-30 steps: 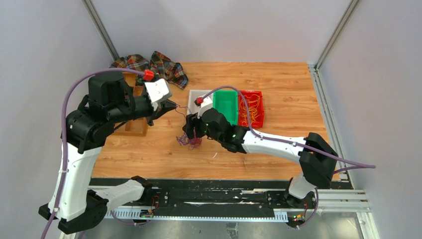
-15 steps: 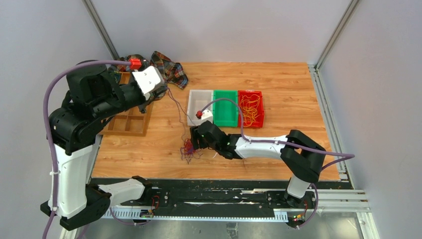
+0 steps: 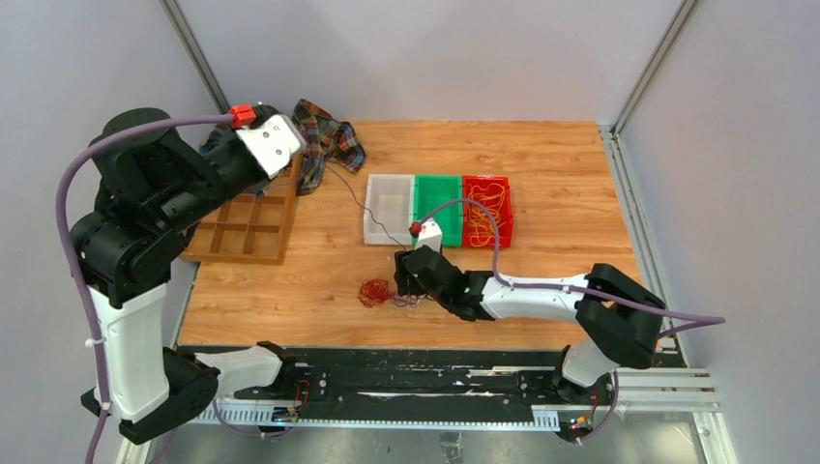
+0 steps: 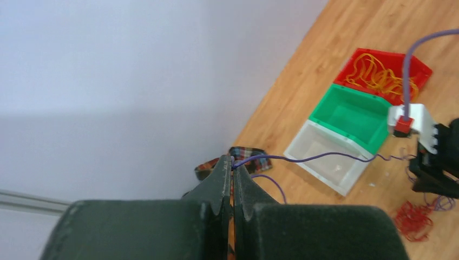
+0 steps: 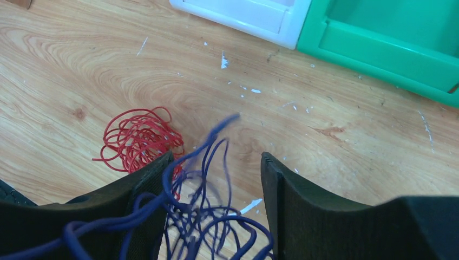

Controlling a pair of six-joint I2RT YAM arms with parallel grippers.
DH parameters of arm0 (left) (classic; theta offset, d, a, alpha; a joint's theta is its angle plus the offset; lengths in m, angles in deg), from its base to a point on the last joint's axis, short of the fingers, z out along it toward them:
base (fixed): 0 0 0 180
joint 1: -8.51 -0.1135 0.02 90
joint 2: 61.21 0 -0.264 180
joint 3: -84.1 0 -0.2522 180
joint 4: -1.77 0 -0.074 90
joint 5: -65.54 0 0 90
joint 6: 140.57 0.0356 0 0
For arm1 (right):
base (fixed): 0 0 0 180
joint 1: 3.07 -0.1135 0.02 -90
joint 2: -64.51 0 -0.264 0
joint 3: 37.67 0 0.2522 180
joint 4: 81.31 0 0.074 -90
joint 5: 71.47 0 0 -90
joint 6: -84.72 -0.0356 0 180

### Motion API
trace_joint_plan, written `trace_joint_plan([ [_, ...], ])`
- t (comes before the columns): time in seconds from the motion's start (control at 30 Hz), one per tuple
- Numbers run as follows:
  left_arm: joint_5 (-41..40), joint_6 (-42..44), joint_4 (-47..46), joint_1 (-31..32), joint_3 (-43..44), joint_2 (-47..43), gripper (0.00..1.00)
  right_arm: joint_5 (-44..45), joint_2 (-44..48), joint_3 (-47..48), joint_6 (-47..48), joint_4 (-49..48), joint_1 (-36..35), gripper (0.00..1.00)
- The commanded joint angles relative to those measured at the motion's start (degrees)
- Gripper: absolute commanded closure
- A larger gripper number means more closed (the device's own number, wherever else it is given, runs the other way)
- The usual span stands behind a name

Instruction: Untangle the cables

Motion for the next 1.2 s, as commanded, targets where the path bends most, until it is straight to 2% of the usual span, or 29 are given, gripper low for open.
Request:
trace_joint_plan([
  [0.0,-5.4,2.9,-6.9,0.4,3.9,0.8,1.0,2.7,2.1,-2.1,-2.0,0.8,0.1,0.39],
  [0.17,-8.5,3.6,-11.6,0.4,7.4,2.2,1.0,1.0,5.1,-3.2,-0.6,-1.7,0.2,0.35],
  [0.3,-11.6,2.8,-19.8,0.4,6.5,1.6,1.0,0.0,5.9,-3.0,-0.1,-2.0,0.2,0.34],
  [0.47,-13.2,2.0,-29.8,0.4,5.0,0.6,0.99,0.2,5.3,-3.7,-1.6,-1.6,0.3,0.4],
  [0.57,-13.4,2.1,-31.7,0.4,5.9,1.0,1.0,0.5,5.3,-4.4,-2.4,-1.6,0.3,0.49],
  [0.67,-12.4,2.3,-31.2,0.4,6.4,1.1,1.0,-0.9,6.1,-4.0,-1.0,-2.0,0.3,0.52],
  [0.87,-12.0,3.0,-29.4,0.4,4.1,0.0,1.0,-7.5,11.6,3.8,10.7,-4.5,-1.4,0.3],
  [1.03,-11.9,3.1,-28.9,0.4,2.1,-1.1,1.0,-19.1,9.3,13.2,20.9,-10.9,-4.1,0.24],
  [1.17,-11.6,2.8,-28.2,0.4,1.3,-1.6,1.0,-29.5,5.3,18.1,24.4,-15.6,-4.2,0.21],
])
